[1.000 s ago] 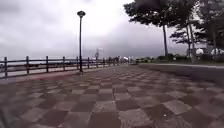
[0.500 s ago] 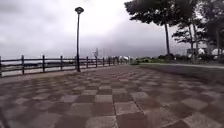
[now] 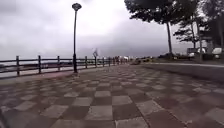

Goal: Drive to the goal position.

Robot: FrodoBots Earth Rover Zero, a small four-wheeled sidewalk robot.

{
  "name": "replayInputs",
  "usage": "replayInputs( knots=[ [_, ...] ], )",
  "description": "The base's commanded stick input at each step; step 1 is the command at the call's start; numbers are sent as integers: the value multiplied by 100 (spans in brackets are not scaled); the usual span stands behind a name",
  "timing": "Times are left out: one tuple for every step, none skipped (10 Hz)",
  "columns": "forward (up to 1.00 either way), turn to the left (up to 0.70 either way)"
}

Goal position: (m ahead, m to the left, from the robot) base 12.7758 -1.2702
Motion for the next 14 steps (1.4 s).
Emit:
replayInputs(
  knots=[
    [100, 0],
    [100, 0],
    [100, 0],
    [100, 0],
    [100, 0],
    [100, 0],
    [100, 0],
    [100, 0],
    [100, 0],
    [100, 0],
    [100, 0],
    [100, 0],
    [100, 0],
    [100, 0]
  ],
)
